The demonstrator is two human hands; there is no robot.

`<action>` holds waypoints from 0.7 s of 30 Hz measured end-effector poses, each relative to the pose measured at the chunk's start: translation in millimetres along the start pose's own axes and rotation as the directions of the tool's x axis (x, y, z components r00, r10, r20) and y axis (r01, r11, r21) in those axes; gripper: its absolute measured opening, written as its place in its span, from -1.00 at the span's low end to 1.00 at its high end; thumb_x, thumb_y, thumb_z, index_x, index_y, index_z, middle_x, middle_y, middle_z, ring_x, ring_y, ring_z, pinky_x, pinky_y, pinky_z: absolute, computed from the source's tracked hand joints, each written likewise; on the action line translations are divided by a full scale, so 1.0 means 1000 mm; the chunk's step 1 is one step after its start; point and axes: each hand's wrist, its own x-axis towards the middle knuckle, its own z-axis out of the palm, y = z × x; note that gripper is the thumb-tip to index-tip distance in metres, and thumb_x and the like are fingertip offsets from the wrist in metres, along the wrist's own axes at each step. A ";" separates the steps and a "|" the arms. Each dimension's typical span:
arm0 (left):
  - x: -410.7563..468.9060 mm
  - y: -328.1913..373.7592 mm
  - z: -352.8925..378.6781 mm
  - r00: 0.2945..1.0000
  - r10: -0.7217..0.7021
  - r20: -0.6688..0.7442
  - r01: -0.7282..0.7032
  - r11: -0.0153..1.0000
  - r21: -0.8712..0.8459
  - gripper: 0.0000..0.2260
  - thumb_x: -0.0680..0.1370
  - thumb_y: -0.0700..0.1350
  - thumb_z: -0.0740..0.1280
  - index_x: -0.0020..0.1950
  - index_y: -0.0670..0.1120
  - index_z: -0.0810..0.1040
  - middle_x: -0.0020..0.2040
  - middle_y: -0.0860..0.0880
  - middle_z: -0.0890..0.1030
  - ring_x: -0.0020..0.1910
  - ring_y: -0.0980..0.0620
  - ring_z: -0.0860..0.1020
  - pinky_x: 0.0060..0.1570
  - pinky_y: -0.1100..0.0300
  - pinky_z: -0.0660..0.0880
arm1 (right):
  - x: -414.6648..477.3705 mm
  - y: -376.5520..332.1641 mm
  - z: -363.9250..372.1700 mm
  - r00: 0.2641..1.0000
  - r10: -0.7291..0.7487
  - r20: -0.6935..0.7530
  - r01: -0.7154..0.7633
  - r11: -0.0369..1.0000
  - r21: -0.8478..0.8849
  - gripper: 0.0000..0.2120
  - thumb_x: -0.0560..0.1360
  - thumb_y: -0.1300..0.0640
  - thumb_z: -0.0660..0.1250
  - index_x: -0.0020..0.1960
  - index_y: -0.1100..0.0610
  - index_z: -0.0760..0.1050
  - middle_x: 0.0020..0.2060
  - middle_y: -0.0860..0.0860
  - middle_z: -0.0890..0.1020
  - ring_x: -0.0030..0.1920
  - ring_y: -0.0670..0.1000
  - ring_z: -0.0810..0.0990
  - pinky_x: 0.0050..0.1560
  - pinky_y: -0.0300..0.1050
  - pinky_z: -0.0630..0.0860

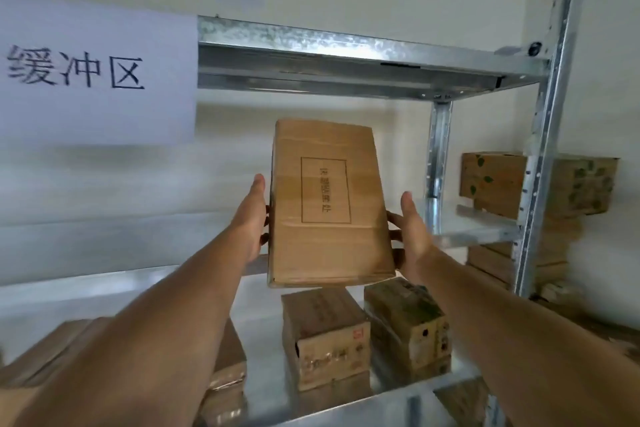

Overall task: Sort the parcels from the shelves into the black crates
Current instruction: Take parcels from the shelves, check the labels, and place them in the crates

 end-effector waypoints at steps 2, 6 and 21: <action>-0.032 -0.002 -0.021 0.999 0.014 -0.035 -0.014 1.000 -0.009 -0.48 0.61 0.35 -0.01 0.20 0.00 0.49 0.13 -0.08 0.60 0.03 -0.05 0.57 0.06 0.02 0.50 | -0.022 0.015 0.011 0.998 0.024 0.059 -0.023 1.000 -0.012 -0.29 0.55 -0.47 -0.03 0.31 0.04 0.49 0.11 0.13 0.62 0.02 0.18 0.63 -0.07 0.08 0.58; -0.087 -0.007 -0.067 0.990 0.036 -0.139 -0.034 0.999 0.014 -0.47 0.64 0.30 -0.04 0.24 0.02 0.57 0.10 -0.06 0.64 -0.01 -0.02 0.58 0.03 0.02 0.51 | -0.064 0.043 0.037 0.986 0.079 0.146 -0.070 0.996 -0.062 -0.34 0.56 -0.47 -0.07 0.02 0.03 0.55 0.06 0.13 0.66 0.05 0.17 0.63 -0.07 0.04 0.53; -0.235 0.015 -0.279 0.990 0.079 -0.120 -0.103 0.974 -0.204 -0.57 0.67 0.19 0.07 -0.06 0.00 0.64 -0.17 -0.02 0.69 -0.20 -0.03 0.67 -0.25 0.09 0.63 | -0.174 0.091 0.201 0.921 0.125 0.369 -0.086 0.989 -0.119 -0.32 0.55 -0.48 -0.08 0.15 -0.01 0.56 0.28 0.04 0.57 0.36 0.13 0.48 0.34 0.10 0.38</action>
